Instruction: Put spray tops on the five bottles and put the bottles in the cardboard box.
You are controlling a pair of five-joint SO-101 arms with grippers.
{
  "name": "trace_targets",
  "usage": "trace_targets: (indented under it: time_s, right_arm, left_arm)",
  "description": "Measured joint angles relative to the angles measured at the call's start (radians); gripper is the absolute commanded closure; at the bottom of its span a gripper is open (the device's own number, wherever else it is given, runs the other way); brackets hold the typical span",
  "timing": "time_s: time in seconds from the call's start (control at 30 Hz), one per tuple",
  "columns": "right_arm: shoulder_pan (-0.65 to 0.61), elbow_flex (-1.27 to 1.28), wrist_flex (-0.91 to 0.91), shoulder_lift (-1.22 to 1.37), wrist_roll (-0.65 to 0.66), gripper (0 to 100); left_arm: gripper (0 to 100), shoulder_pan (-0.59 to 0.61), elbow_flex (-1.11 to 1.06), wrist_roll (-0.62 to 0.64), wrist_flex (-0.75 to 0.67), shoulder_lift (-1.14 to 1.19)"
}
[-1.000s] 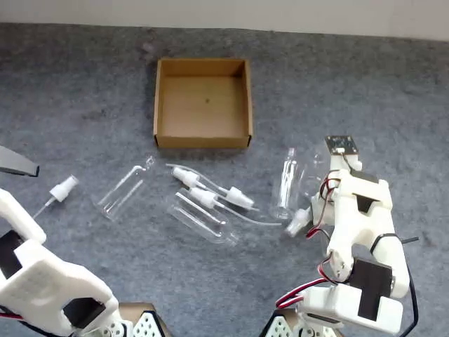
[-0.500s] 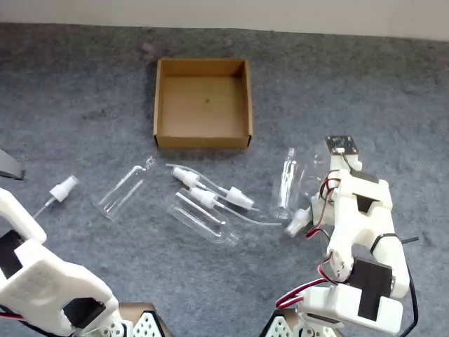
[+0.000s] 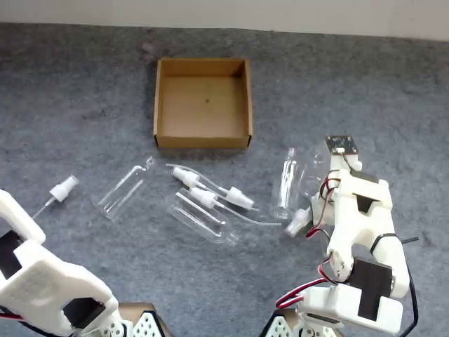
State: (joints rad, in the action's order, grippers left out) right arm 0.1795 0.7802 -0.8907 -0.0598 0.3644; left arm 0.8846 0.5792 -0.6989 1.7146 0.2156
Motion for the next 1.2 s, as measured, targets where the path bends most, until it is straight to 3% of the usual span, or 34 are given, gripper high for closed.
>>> trace_targets:
  time_s: [0.23,0.47,0.7,0.9,0.97,1.03,1.2]
  right_arm:
    - [0.000,0.000,0.000,0.000,0.000,89.6]
    - [0.000,0.000,0.000,0.000,0.000,89.6]
    - [0.000,0.000,0.000,0.000,0.000,89.6]
    - [0.000,0.000,0.000,0.000,0.000,89.6]
    - [0.000,0.000,0.000,0.000,0.000,89.6]
    - [0.000,0.000,0.000,0.000,0.000,89.6]
    - [0.000,0.000,0.000,0.000,0.000,89.6]
  left_arm:
    - [99,0.000,0.000,0.000,0.000,0.000]
    - [64,0.000,0.000,0.000,-0.031,0.000]
    - [64,0.000,0.000,-0.002,-0.035,0.000]
    - [66,0.000,0.000,-0.002,-0.035,0.000]
    - [76,0.000,0.000,-0.002,-0.035,0.000]
    - [99,0.005,0.000,-0.002,-0.035,0.000]
    - [99,0.009,0.000,-0.002,-0.035,0.000]
